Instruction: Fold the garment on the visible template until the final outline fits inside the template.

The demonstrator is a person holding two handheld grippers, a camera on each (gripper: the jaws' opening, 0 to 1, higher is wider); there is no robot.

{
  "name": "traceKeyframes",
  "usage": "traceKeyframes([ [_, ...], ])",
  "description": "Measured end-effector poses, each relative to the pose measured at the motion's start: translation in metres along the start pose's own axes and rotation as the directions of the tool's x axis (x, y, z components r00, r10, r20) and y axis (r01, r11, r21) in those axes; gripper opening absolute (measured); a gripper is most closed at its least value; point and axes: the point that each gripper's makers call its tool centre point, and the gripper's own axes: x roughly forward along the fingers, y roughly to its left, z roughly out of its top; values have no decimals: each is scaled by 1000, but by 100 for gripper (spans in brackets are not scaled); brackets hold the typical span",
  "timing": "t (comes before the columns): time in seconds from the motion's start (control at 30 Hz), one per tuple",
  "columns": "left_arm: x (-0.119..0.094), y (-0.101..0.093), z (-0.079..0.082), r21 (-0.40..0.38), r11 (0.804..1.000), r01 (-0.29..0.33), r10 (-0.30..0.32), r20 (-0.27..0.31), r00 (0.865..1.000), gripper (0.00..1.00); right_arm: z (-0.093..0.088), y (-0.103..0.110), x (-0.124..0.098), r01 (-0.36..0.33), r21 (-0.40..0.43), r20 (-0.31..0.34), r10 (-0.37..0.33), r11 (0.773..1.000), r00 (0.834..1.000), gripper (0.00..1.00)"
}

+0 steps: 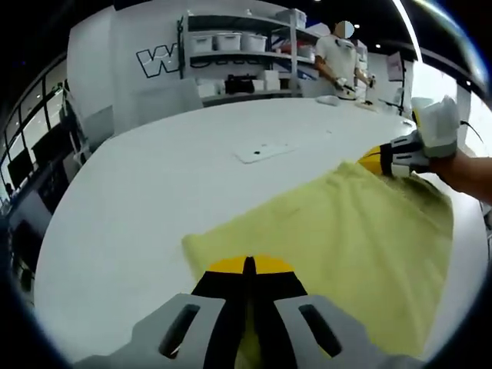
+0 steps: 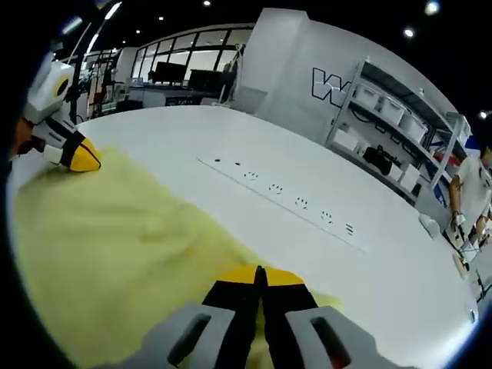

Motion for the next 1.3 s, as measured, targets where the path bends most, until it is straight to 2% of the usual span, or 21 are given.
traceKeyframes([
  [0.1, 0, 0, 0, -7, 1000, 5, -5, 11, 1000, 0, 0, 0, 1, -8, 7, -5, 8, 1000, 1000, 0],
  [0.17, 0, 0, 0, -7, 1000, 4, -4, 15, 1000, 0, 1, 1, 0, -27, 52, -15, 28, 998, 1000, 0],
  [0.23, 0, 2, 1, -17, 1000, -5, 5, 13, 1000, 0, 7, -4, -4, -6, 54, 9, 6, 999, 1000, 8],
  [0.3, -1, 4, 2, -23, 1000, -17, 18, 16, 1000, 0, 14, -8, -8, 2, 66, 42, -5, 998, 999, 8],
  [0.37, -4, 6, 8, -25, 999, -22, 23, 45, 999, 0, 22, -14, -16, 24, 51, 72, -28, 998, 997, 10],
  [0.57, -15, 7, 27, -24, 999, -39, 41, 91, 995, 0, 26, -18, -28, 28, 72, 77, -34, 997, 996, 11],
  [0.73, -24, 4, 32, -20, 999, -37, 39, 103, 994, 1, 37, -16, -43, 27, 65, 105, -34, 998, 994, 15],
  [0.77, -27, 3, 33, -21, 999, -39, 41, 102, 994, 5, 40, -16, -47, 29, 68, 113, -37, 997, 993, 16],
  [0.83, -31, 0, 34, -23, 999, -38, 41, 103, 994, 20, 45, -16, -53, 28, 65, 124, -36, 997, 992, 17],
  [0.9, -33, -1, 35, -15, 999, -39, 40, 104, 994, 24, 48, -14, -60, 30, 54, 128, -37, 998, 991, 17],
  [1.0, -42, -4, 40, -24, 999, -37, 40, 123, 992, 38, 50, -12, -69, 29, 46, 133, -35, 999, 991, 17],
  [1.2, -56, -8, 49, -27, 999, -47, 50, 150, 987, 56, 54, -8, -87, 27, 46, 145, -33, 999, 989, 18],
  [1.3, -65, -12, 54, -30, 999, -45, 49, 161, 986, 58, 59, -7, -98, 30, 44, 160, -37, 999, 986, 21],
])
